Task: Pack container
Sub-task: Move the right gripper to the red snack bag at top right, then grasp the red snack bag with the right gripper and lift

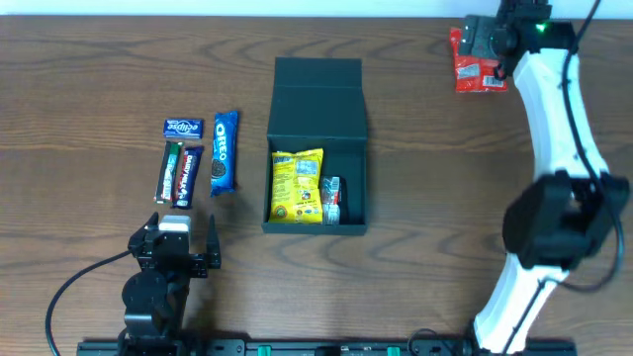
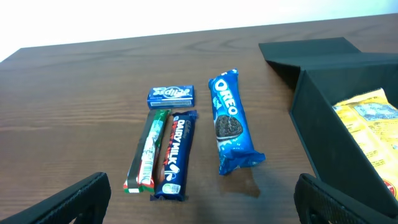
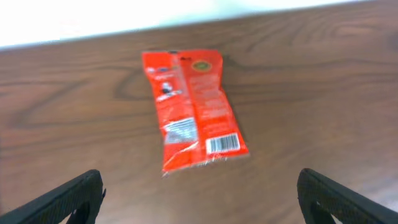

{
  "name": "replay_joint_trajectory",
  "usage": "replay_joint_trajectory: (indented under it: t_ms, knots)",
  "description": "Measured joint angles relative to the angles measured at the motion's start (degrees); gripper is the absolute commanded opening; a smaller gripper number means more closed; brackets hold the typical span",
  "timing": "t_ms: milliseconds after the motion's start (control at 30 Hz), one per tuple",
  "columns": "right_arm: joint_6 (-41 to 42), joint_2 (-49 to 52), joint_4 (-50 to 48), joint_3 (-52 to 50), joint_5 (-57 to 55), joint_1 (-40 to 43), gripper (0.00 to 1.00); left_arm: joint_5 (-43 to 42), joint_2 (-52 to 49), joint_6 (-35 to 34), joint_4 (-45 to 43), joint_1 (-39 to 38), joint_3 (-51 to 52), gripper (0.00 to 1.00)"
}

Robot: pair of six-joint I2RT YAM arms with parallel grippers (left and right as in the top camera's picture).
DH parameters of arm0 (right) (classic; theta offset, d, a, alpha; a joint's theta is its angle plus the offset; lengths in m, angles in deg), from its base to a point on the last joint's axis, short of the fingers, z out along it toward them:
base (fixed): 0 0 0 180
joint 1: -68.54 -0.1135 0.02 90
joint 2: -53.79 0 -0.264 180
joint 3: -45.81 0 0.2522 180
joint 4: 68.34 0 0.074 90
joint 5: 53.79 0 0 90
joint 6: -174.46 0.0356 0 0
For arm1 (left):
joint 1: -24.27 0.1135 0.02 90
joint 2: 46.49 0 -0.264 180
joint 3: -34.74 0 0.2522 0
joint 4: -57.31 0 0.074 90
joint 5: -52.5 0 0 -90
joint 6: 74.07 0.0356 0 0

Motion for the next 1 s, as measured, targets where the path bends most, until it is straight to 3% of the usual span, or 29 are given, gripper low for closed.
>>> replay_joint_trajectory:
  t_ms: [167, 367, 733, 1000]
  knots:
    - [-1.4, 8.9, -1.8, 3.5, 5.1, 3.3, 0.99, 0.0, 0.0, 0.0, 0.0, 0.0, 0.0, 0.95]
    - [-3.2, 20.9, -1.0, 16.8, 8.9, 4.9, 0.99, 0.0, 0.0, 0.0, 0.0, 0.0, 0.0, 0.95]
    - [-3.9, 27.0, -3.3, 19.1, 13.2, 4.8, 0.99, 0.0, 0.0, 0.0, 0.0, 0.0, 0.0, 0.95]
    - [-5.0, 27.1, -3.4, 19.1, 13.4, 4.8, 0.57, 0.0, 0.0, 0.0, 0.0, 0.0, 0.0, 0.96]
